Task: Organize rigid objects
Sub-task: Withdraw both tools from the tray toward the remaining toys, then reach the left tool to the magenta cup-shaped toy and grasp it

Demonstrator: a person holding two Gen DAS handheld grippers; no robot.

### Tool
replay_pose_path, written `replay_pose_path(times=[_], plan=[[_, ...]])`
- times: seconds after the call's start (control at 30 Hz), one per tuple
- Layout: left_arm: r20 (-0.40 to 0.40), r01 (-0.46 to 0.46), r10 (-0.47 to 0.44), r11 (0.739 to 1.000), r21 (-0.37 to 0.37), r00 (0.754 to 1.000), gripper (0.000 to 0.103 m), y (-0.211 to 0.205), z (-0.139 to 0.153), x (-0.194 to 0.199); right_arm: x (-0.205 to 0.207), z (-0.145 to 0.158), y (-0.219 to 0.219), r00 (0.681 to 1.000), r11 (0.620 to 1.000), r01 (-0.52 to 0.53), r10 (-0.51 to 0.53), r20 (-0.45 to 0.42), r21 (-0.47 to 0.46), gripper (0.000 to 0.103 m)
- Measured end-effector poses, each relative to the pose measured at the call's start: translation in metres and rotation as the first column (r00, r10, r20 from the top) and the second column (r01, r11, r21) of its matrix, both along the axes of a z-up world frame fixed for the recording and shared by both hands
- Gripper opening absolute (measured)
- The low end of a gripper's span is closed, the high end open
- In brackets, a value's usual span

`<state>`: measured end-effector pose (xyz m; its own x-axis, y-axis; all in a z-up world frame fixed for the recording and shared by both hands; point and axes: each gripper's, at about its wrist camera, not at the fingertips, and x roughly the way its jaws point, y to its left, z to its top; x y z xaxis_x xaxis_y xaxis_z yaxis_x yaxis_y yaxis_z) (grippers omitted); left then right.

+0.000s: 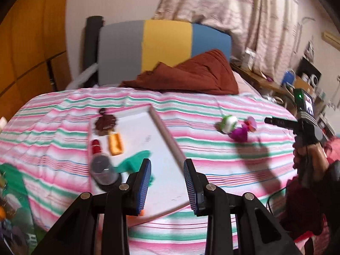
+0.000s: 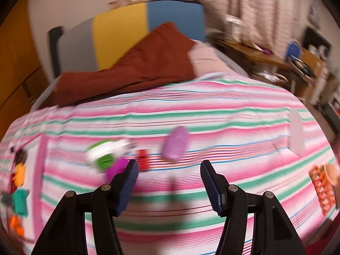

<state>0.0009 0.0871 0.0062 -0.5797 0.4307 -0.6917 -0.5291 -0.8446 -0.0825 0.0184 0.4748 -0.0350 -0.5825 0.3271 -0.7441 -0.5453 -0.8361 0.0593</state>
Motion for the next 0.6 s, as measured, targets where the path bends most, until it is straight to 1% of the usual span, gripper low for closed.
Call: replay_pose_path(times=[0.1, 0.13, 0.2, 0.3, 0.43, 0.53, 0.6], plan=[[0.025, 0.067, -0.067, 0.998, -0.013, 0.997, 0.032, 0.025, -0.006, -0.001, 0.009, -0.007, 0.026, 0.996, 0.993, 0.094, -0.095, -0.002, -0.068, 0.061], [0.043, 0.091, -0.090, 0.996, -0.014, 0.995, 0.032, 0.035, -0.009, -0.002, 0.012, -0.007, 0.033, 0.993, 0.987, 0.118, -0.120, -0.017, -0.110, 0.061], [0.076, 0.129, -0.128, 0.992, 0.000, 0.989, 0.032, 0.051, -0.014, -0.003, 0.015, -0.008, 0.042, 0.988, 0.976, 0.139, -0.148, -0.040, -0.168, 0.062], [0.110, 0.188, -0.186, 0.982, -0.001, 0.976, 0.032, 0.083, -0.024, -0.005, 0.014, -0.011, 0.043, 0.987, 0.970, 0.154, -0.161, -0.026, -0.187, 0.062], [0.129, 0.243, -0.241, 0.970, 0.003, 0.962, 0.032, 0.117, -0.034, -0.009, 0.013, -0.015, 0.045, 0.986, 0.963, 0.155, -0.164, -0.023, -0.218, 0.064], [0.152, 0.283, -0.282, 0.959, 0.017, 0.947, 0.032, 0.143, -0.041, -0.015, 0.013, -0.015, 0.042, 0.987, 0.965, 0.150, -0.157, -0.018, -0.217, 0.064], [0.161, 0.309, -0.308, 0.951, 0.024, 0.937, 0.032, 0.159, -0.045, -0.018, 0.015, -0.014, 0.042, 0.986, 0.966, 0.152, -0.162, -0.030, -0.210, 0.064]])
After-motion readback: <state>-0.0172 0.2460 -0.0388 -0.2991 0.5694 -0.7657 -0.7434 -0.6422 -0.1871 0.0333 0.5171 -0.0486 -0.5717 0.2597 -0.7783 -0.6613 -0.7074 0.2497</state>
